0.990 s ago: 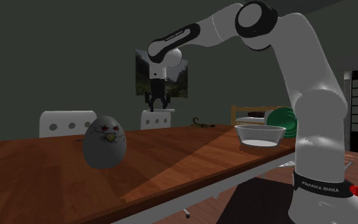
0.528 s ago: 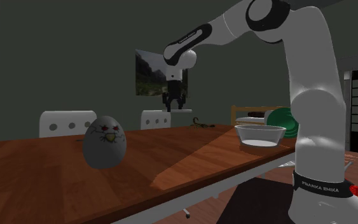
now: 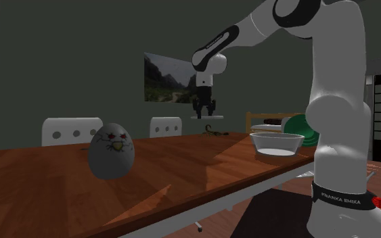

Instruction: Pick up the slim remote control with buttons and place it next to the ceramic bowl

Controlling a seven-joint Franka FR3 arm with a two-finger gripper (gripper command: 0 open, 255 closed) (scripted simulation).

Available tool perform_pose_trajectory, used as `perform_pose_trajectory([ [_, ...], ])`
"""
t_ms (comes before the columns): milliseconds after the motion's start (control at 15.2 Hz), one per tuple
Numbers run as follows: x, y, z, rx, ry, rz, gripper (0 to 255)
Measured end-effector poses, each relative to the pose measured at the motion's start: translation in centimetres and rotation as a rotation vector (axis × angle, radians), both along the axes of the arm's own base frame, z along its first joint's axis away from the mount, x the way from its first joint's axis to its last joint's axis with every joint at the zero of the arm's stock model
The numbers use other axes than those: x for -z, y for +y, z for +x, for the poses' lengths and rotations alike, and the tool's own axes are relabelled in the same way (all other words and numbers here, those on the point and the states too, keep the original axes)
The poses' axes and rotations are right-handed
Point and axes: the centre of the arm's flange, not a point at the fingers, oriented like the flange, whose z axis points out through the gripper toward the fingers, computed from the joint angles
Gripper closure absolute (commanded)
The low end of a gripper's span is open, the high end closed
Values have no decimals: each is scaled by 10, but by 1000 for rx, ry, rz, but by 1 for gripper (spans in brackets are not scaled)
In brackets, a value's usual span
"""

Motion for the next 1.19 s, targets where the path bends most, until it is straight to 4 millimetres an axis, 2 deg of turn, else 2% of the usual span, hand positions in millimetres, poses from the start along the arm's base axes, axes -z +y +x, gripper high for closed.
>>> perform_pose_trajectory([
  [594, 2, -96, -68, 0, 0, 0, 255],
  [660, 0, -106, -80, 0, 0, 1, 255],
  [1056, 1, -172, -119, 0, 0, 0, 255],
  [1188, 0, -192, -139, 0, 0, 0, 255],
])
